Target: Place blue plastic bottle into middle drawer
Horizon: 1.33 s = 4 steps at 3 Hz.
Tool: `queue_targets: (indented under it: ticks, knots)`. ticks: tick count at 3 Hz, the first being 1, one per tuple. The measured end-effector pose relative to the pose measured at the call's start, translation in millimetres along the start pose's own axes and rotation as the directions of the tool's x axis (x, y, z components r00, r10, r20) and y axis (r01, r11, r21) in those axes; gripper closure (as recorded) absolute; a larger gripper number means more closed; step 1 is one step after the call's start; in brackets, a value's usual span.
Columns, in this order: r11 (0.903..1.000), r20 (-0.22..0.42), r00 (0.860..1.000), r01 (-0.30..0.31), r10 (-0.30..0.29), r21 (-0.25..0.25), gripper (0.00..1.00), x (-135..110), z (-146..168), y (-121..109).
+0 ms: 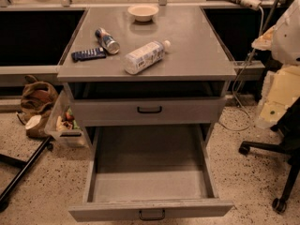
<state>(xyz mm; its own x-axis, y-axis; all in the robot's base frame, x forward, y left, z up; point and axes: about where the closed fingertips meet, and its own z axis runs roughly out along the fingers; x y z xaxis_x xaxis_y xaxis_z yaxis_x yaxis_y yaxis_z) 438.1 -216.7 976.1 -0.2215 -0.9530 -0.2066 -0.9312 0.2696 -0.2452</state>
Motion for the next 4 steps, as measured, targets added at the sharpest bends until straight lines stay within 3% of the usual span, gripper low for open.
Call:
queue_targets:
  ticks: [1, 2, 3, 4]
  knots:
    - [1.0, 0.0, 1.0, 0.0, 0.0, 0.0, 0.0, 0.0, 0.0, 0.0]
    - [0.9974, 0.07, 0.995, 0.073, -0.073, 0.004, 0.0, -24.8, 23.4, -28.6]
    - [0.9916, 0.169, 0.978, 0.129, -0.126, -0.008, 0.0, -65.3, 48.9, -58.5]
    - [0.9821, 0.305, 0.936, 0.188, -0.175, -0.013, 0.0, -129.4, 83.4, -111.3]
